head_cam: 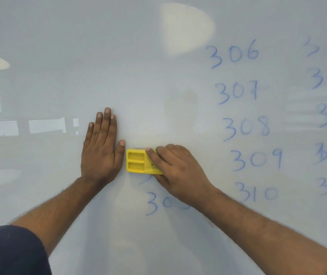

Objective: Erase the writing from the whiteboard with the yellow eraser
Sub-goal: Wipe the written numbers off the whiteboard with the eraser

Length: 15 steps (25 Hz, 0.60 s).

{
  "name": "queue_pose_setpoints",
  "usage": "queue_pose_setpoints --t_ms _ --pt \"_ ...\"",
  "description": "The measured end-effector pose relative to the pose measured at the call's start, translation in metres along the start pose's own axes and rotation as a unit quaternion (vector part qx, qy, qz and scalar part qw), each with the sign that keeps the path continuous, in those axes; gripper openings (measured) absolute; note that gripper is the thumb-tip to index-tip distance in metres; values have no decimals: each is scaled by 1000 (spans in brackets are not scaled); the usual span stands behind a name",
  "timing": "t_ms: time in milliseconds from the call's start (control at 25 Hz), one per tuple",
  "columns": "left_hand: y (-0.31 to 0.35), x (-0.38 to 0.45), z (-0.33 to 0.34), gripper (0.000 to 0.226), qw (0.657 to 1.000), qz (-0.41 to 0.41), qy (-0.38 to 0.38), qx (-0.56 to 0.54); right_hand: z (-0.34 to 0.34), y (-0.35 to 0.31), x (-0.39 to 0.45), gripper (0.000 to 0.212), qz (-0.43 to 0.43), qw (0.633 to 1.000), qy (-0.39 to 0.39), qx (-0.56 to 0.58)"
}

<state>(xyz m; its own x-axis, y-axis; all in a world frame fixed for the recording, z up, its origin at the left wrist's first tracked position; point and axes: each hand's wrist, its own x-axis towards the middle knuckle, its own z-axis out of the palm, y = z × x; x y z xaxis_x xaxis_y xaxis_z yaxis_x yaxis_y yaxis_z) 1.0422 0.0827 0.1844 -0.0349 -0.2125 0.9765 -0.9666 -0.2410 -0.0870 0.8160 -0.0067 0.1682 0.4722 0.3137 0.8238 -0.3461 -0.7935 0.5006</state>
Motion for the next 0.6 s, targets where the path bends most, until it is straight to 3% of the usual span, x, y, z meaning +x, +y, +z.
queue_pose_setpoints --t_ms 200,440,600 --pt "1 -8 1 63 1000 -2 -7 0 -10 13 -30 44 -81 996 -36 -28" --pt "3 -19 3 62 1000 -8 -3 -10 -16 17 4 45 51 999 16 -4" --pt "1 -25 4 62 1000 -6 -4 -5 3 -13 -21 47 -16 999 -33 6"
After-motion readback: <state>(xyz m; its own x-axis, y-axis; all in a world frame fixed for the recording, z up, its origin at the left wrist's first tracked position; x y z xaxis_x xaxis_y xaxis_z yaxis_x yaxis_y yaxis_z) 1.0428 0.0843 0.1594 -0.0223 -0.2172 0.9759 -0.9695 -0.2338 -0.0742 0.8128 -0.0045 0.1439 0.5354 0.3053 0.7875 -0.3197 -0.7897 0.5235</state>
